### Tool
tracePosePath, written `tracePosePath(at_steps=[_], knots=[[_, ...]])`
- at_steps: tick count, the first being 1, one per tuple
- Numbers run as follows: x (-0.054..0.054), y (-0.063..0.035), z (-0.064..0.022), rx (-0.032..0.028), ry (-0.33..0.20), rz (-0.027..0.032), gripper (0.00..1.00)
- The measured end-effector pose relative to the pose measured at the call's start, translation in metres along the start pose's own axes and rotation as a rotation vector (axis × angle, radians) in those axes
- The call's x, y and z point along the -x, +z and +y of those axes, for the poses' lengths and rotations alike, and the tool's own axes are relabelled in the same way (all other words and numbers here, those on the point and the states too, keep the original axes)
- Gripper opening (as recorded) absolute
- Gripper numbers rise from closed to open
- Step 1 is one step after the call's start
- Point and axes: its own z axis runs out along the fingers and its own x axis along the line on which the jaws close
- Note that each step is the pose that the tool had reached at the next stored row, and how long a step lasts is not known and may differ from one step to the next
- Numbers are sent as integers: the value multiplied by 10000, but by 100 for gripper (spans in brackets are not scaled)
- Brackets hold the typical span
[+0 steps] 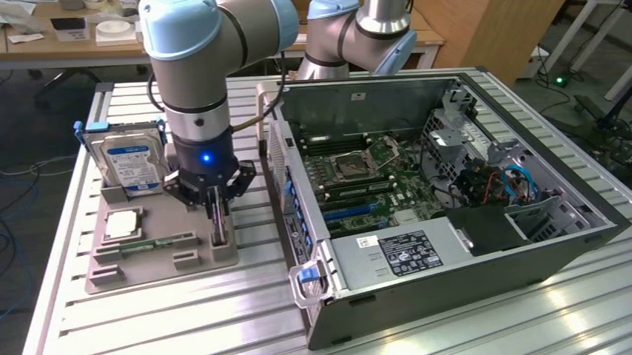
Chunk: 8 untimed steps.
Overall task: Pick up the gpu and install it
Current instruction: 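Pick up the gpu and move the gpu toward the slot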
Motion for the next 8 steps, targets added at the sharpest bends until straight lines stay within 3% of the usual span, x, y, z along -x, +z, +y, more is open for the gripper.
tracePosePath(at_steps=[5, 8], knots=[[-1, 0, 0, 0, 0, -3, 34], [-1, 0, 0, 0, 1, -3, 28]])
